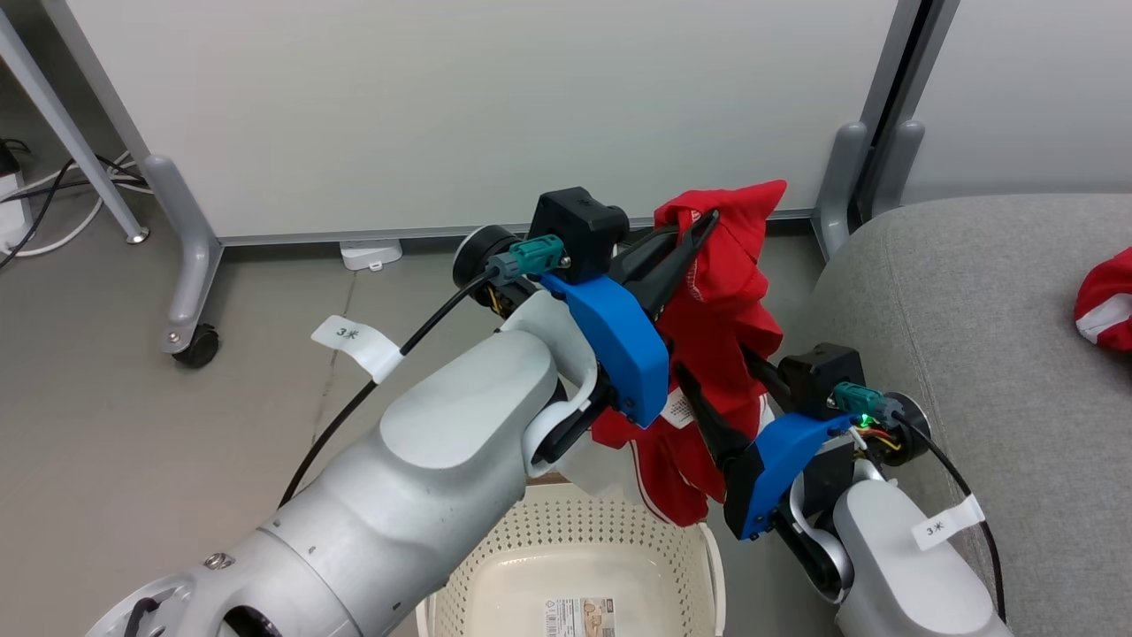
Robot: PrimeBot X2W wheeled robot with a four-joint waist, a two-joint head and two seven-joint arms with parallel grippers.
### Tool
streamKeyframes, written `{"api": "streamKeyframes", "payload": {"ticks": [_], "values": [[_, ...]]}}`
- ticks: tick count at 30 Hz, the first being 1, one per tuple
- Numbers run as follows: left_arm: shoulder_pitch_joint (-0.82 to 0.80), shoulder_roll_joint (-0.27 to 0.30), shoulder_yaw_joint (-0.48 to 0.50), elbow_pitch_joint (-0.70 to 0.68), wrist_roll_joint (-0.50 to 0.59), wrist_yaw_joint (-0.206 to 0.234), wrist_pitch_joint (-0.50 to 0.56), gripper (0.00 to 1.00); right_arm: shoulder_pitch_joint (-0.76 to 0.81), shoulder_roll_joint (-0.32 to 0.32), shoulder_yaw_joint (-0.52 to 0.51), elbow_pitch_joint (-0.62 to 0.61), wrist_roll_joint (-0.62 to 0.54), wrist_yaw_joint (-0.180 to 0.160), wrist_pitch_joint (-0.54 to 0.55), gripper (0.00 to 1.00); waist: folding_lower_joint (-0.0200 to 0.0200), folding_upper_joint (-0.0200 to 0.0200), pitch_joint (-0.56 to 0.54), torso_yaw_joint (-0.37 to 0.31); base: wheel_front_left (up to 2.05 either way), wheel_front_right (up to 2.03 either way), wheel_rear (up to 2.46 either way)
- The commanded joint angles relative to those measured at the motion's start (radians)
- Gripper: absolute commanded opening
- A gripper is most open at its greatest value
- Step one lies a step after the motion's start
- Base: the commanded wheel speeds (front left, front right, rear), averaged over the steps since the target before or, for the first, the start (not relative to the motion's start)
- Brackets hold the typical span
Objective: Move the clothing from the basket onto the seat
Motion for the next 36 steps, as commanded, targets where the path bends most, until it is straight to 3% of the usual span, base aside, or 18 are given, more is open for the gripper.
{"api": "streamKeyframes", "payload": {"ticks": [1,5,6,7,20,36], "values": [[-0.011,-0.001,-0.008,-0.008,-0.002,-0.004,0.003,0.0,-0.02,-0.002,0.006,0.012,0.003,0.0,-0.001,1.0,0.0,-0.0001,0.0,0.001,0.0,0.0,0.0],[-0.017,-0.002,-0.018,-0.028,-0.011,-0.005,0.008,0.0,-0.055,-0.002,0.032,0.06,0.031,0.0,0.002,1.0,0.0,-0.0001,0.001,0.002,0.0,0.0,0.0],[-0.018,-0.002,-0.023,-0.036,-0.013,-0.005,0.01,0.0,-0.065,-0.002,0.038,0.072,0.041,0.0,0.0,0.89,0.0,-0.0001,0.001,0.002,0.0,0.0,0.0],[-0.019,-0.002,-0.028,-0.042,-0.017,-0.005,0.01,0.0,-0.075,-0.002,0.045,0.085,0.05,0.0,-0.003,0.02,0.0,-0.0001,0.001,0.001,0.0,0.0,0.0],[-0.022,-0.002,-0.058,-0.05,-0.045,0.015,0.008,0.0,-0.139,-0.002,0.115,0.194,0.13,0.0,-0.063,0.0,0.0,-0.0001,-0.014,-0.006,0.0,0.0,0.0],[-0.021,-0.002,-0.053,0.005,-0.064,0.017,-0.006,0.0,-0.136,-0.002,0.152,0.223,0.159,0.0,-0.113,0.0,0.0,-0.0001,-0.017,-0.031,0.0,0.0,0.0]]}}
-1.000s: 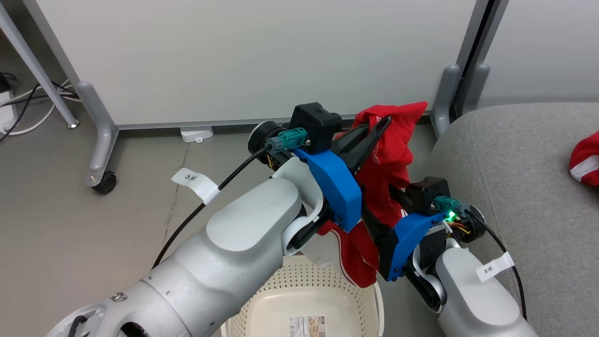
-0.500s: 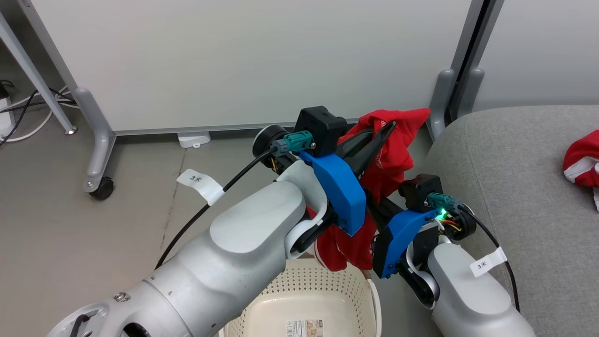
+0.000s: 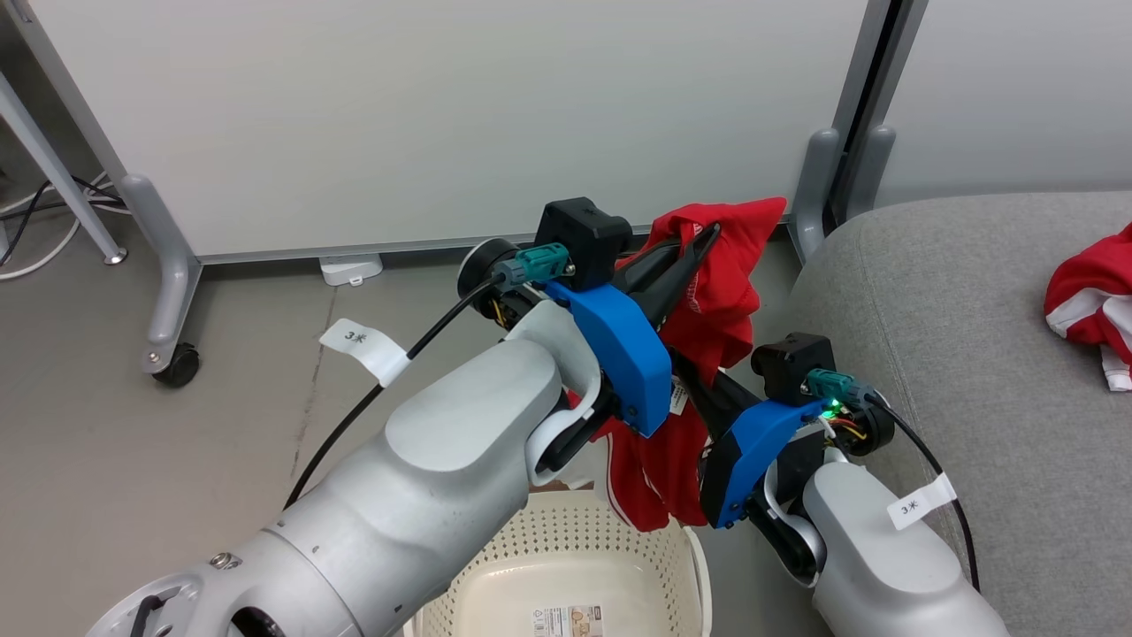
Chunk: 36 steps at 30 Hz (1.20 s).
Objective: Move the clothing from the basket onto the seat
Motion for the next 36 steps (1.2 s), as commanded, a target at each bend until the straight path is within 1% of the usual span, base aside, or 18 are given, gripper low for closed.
{"api": "streamKeyframes", "payload": {"ticks": [1,6,7,8,9,10,20,26,28,30,33,36], "values": [[-0.013,0.0,0.004,0.004,-0.001,0.001,-0.005,0.0,0.0,-0.002,0.002,-0.003,0.0,0.0,-0.006,0.0,0.0,0.0,0.0,-0.001,0.0,0.0,0.0],[-0.009,0.003,0.01,0.017,-0.008,0.001,-0.012,0.0,0.015,-0.002,0.003,-0.014,0.001,0.0,-0.014,0.0,0.0,0.0,-0.002,-0.007,0.0,0.0,0.0],[-0.007,0.003,0.011,0.019,-0.008,0.0,-0.015,0.15,0.018,-0.002,0.003,-0.017,0.0,0.0,-0.015,0.0,0.0,0.0,-0.002,-0.008,0.0,0.0,0.0],[-0.004,0.005,0.012,0.02,-0.007,0.0,-0.018,0.45,0.021,-0.002,0.003,-0.019,-0.001,0.0,-0.016,0.0,0.0,0.0,-0.002,-0.01,0.0,0.0,0.0],[-0.002,0.007,0.013,0.022,-0.006,0.0,-0.02,0.94,0.024,-0.002,0.003,-0.023,-0.003,0.0,-0.015,0.0,0.0,0.0,-0.003,-0.012,0.0,0.0,0.0],[0.001,0.01,0.015,0.025,-0.004,0.003,-0.024,1.0,0.027,-0.002,0.002,-0.026,-0.005,0.0,-0.015,0.0,0.0,0.0,-0.003,-0.014,0.0,0.0,0.0],[0.03,0.032,0.03,0.038,-0.009,0.009,-0.046,1.0,0.05,-0.002,-0.024,-0.052,-0.03,0.0,-0.007,0.0,0.0,0.0,-0.005,-0.028,0.0,0.0,0.0],[0.07,0.075,0.063,0.011,0.004,0.011,-0.065,1.0,0.062,-0.002,-0.046,-0.08,-0.041,0.0,-0.004,0.0,0.0,0.0,0.0,-0.035,0.0,0.0,0.0],[0.096,0.099,0.09,-0.011,0.013,0.014,-0.069,1.0,0.07,-0.002,-0.052,-0.095,-0.044,0.0,-0.005,0.0,0.0,0.0,0.004,-0.043,0.0,0.0,0.0],[0.13,0.127,0.143,-0.053,0.033,0.028,-0.07,1.0,0.076,-0.002,-0.065,-0.117,-0.053,0.0,-0.006,0.0,0.0,0.0,0.009,-0.049,0.0,0.0,0.0],[0.212,0.167,0.238,-0.141,0.098,0.053,-0.07,1.0,0.093,-0.002,-0.088,-0.16,-0.063,0.0,-0.001,0.0,0.0,0.0,0.018,-0.067,0.0,0.0,0.0],[0.31,0.212,0.329,-0.225,0.168,0.067,-0.07,1.0,0.113,-0.002,-0.107,-0.221,-0.078,0.0,0.012,0.0,0.0,0.0,0.031,-0.096,0.0,0.0,0.0]]}}
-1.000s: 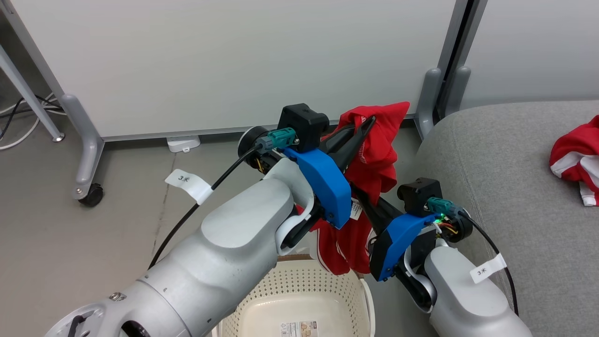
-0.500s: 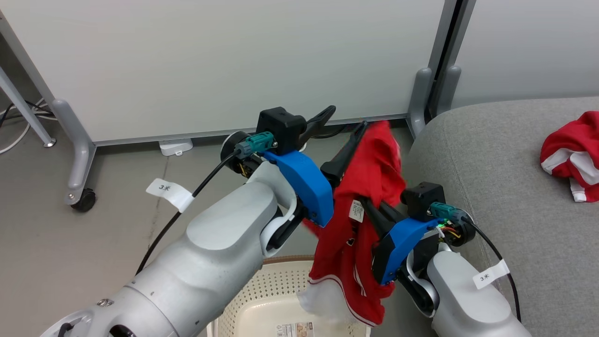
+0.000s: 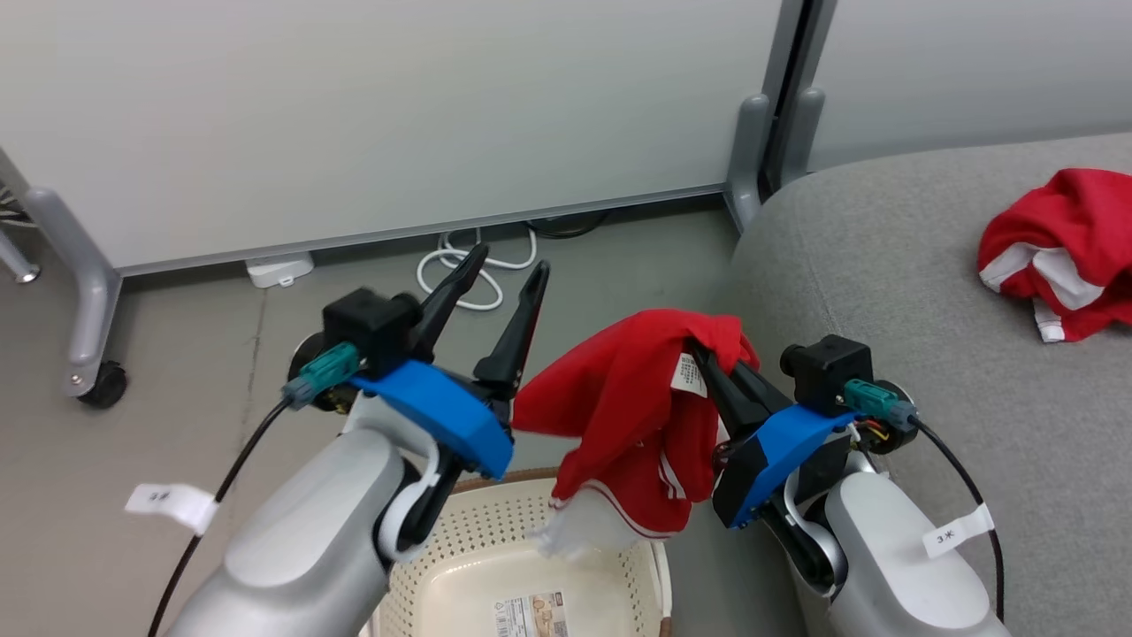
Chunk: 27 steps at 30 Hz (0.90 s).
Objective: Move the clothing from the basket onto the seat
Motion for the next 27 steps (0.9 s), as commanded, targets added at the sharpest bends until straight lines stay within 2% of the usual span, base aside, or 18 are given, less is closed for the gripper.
{"api": "streamKeyframes", "payload": {"ticks": [1,8,10,17,20,27], "values": [[0.029,0.016,0.031,-0.024,0.022,0.008,-0.004,1.0,0.014,-0.002,-0.009,-0.023,-0.006,0.0,0.005,0.0,-0.0001,0.0,0.002,-0.015,0.0,0.0,0.0],[0.275,0.066,0.256,-0.198,0.163,0.034,-0.004,1.0,0.076,-0.002,-0.062,-0.209,-0.047,0.0,0.056,0.0,-0.0001,0.0,0.038,-0.124,0.0,0.0,0.0],[0.37,0.074,0.342,-0.248,0.216,0.038,-0.004,1.0,0.11,-0.002,-0.086,-0.295,-0.068,0.0,0.083,0.0,-0.0001,0.0,0.055,-0.179,0.0,0.0,0.0],[0.55,0.02,0.52,-0.348,0.297,0.051,-0.004,1.0,0.181,-0.002,-0.142,-0.438,-0.075,0.0,0.127,0.0,-0.0001,0.0,0.085,-0.316,0.0,0.0,0.0],[0.597,-0.005,0.567,-0.357,0.328,0.03,-0.004,1.0,0.204,-0.001,-0.15,-0.466,-0.063,0.0,0.128,0.0,-0.0001,0.0,0.093,-0.367,0.0,0.0,0.0],[0.625,-0.035,0.601,-0.329,0.388,-0.019,-0.005,1.0,0.252,-0.001,-0.163,-0.485,-0.047,0.0,0.128,0.0,-0.0001,0.0,0.106,-0.454,0.0,0.0,0.0]]}}
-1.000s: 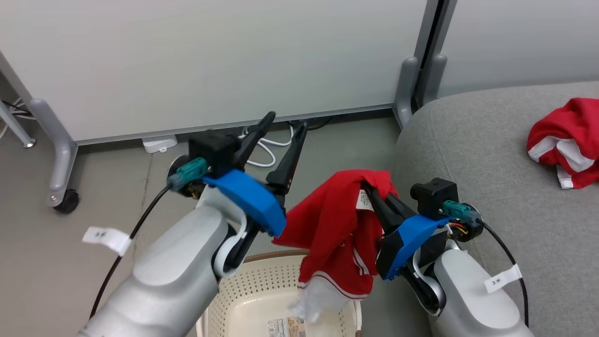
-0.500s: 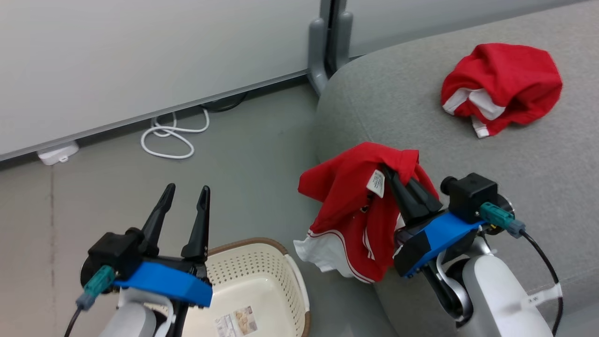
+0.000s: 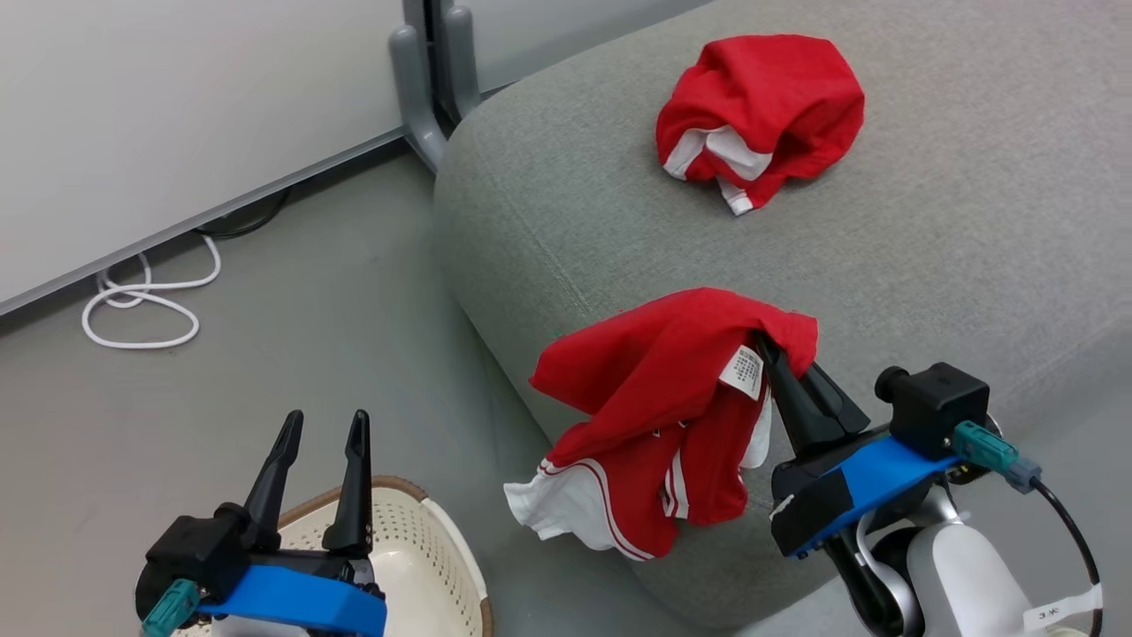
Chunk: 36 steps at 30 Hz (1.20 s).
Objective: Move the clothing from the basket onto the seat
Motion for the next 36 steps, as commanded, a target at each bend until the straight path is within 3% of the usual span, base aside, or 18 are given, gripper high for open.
{"api": "streamKeyframes", "payload": {"ticks": [1,6,14,18,21,31,36], "values": [[0.003,0.001,0.007,0.006,0.011,-0.007,-0.004,1.0,0.016,-0.001,-0.004,-0.004,0.005,0.0,-0.005,0.0,0.0001,0.0,-0.004,-0.019,0.0,0.0,0.0],[-0.011,0.002,0.01,0.03,0.032,-0.022,-0.004,1.0,0.02,-0.001,-0.003,0.005,0.023,0.0,-0.017,0.0,0.0001,0.0,0.012,-0.041,0.0,0.0,0.0],[-0.03,0.007,0.008,0.055,0.044,-0.038,-0.004,1.0,-0.029,-0.001,-0.014,0.018,0.018,0.0,-0.028,0.0,0.0001,0.0,0.041,-0.02,0.0,0.0,0.0],[-0.044,0.017,0.009,0.049,0.05,-0.042,-0.004,1.0,-0.121,-0.001,-0.025,0.002,0.021,0.0,-0.01,0.0,0.0001,0.0,0.084,0.0,0.0,0.0,0.0],[-0.074,0.032,0.001,0.03,0.056,-0.046,0.006,1.0,-0.28,-0.01,-0.091,-0.049,0.031,0.0,0.037,0.0,0.0001,0.0,0.15,0.03,0.0,0.0,0.0],[-0.176,0.076,-0.002,-0.06,0.088,-0.049,0.024,1.0,-0.73,-0.193,-0.339,-0.074,0.075,0.0,0.229,0.0,0.0001,0.0,0.354,0.107,0.0,0.0,0.0],[-0.228,0.106,-0.001,-0.15,0.109,-0.043,0.051,1.0,-0.916,-0.284,-0.486,-0.002,0.026,0.0,0.262,0.0,0.0001,0.0,0.478,0.139,0.0,0.0,0.0]]}}
